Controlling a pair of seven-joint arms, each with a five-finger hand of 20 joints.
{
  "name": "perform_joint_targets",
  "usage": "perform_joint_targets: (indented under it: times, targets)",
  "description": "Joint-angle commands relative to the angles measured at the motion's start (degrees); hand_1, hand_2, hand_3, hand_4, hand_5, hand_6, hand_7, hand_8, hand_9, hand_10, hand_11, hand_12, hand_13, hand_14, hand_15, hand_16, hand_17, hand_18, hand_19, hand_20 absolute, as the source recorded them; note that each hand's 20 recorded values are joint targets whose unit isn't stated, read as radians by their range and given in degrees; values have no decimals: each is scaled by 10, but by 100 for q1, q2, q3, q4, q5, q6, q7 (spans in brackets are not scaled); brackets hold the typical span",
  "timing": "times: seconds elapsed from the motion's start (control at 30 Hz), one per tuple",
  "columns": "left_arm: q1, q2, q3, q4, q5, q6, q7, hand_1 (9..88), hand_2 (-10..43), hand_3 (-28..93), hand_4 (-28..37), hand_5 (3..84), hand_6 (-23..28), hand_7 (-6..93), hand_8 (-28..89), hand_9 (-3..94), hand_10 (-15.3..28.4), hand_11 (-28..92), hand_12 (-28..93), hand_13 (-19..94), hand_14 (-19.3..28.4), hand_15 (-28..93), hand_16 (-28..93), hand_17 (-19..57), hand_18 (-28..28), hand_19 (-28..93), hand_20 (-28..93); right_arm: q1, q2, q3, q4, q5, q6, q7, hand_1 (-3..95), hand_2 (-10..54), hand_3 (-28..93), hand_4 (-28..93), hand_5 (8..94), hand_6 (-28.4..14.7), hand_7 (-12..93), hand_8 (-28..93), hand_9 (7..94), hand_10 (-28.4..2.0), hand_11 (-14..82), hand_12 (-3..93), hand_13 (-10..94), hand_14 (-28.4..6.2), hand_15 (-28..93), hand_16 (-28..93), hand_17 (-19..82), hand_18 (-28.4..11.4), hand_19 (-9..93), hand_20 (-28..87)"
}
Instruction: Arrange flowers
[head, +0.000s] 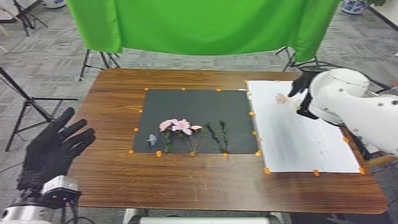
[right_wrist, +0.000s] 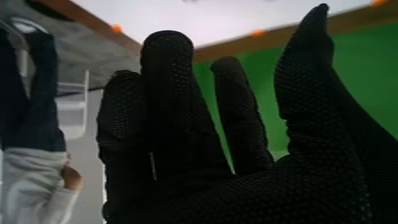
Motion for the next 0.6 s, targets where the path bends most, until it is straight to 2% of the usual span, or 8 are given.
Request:
perform_joint_targets:
  times: [0.03, 0.13, 0.17, 0.2, 0.23, 0.3, 0.37, 0.6]
  targets:
    - [-14, -154, -35, -4, 81, -120, -76, 308, 68, 634, -183, 335, 85, 66, -67, 271, 189, 231, 121, 198, 278, 546, -114, -56, 284, 582, -77, -297, 141, 23, 185, 13, -126, 99, 346, -37, 794, -250, 487, -43, 150, -102, 510, -192, 129, 146, 616, -126, 711, 92, 433, -159, 932, 172]
    - [1, -72, -13, 2, 20, -90, 7, 308, 68, 634, -183, 334, 85, 67, -66, 271, 189, 232, 121, 198, 278, 547, -115, -56, 284, 582, -78, -386, 133, 81, 274, 0, -103, 114, 345, -36, 792, -250, 482, -41, 146, -101, 509, -195, 126, 145, 617, -127, 712, 90, 434, -160, 932, 175]
    - [-16, -104, -8, 4, 36, -110, -26, 308, 68, 634, -183, 334, 85, 67, -66, 271, 189, 233, 121, 198, 278, 547, -115, -56, 284, 582, -78, -366, 145, 31, 291, 27, -26, 100, 345, -36, 790, -251, 480, -40, 144, -101, 509, -195, 126, 145, 617, -128, 712, 90, 434, -160, 932, 176]
    - [9, -38, 17, 11, -9, -87, 70, 308, 68, 634, -184, 334, 85, 67, -66, 271, 189, 233, 121, 198, 278, 547, -115, -56, 284, 582, -78, -330, 118, -1, 346, 33, 32, 79, 346, -36, 789, -251, 478, -31, 145, -101, 508, -195, 125, 145, 619, -128, 713, 89, 434, -160, 932, 176]
    - [-71, -130, 19, 36, 73, -159, -79, 308, 68, 634, -184, 334, 85, 67, -66, 271, 189, 233, 121, 198, 278, 547, -115, -56, 284, 582, -78, -374, 175, 2, 321, 51, 76, 85, 347, -36, 788, -251, 477, -24, 146, -102, 508, -195, 124, 145, 620, -127, 713, 88, 434, -161, 932, 177]
    - [-120, -160, 52, 46, 74, -157, -114, 308, 68, 634, -183, 334, 85, 67, -66, 271, 189, 232, 120, 198, 278, 548, -115, -56, 284, 582, -78, -290, 157, -77, 376, 99, 114, 53, 348, -36, 788, -252, 470, -16, 144, -104, 509, -195, 123, 144, 621, -126, 713, 87, 435, -161, 932, 179]
    - [-42, -75, 60, 41, 18, -113, 11, 309, 68, 634, -183, 334, 85, 67, -66, 271, 189, 233, 120, 197, 278, 547, -115, -56, 284, 582, -78, -345, 61, 49, 458, 79, -8, 0, 350, -37, 787, -252, 455, -9, 140, -106, 508, -194, 122, 144, 622, -126, 714, 87, 435, -161, 932, 180]
    - [-120, -165, 97, 61, 71, -156, -76, 308, 68, 633, -182, 334, 85, 66, -66, 271, 189, 233, 120, 198, 278, 547, -115, -56, 284, 583, -79, -298, -69, -92, 515, 49, -29, -72, 354, -44, 788, -254, 412, 0, 135, -105, 506, -191, 122, 144, 622, -125, 716, 86, 436, -162, 932, 185]
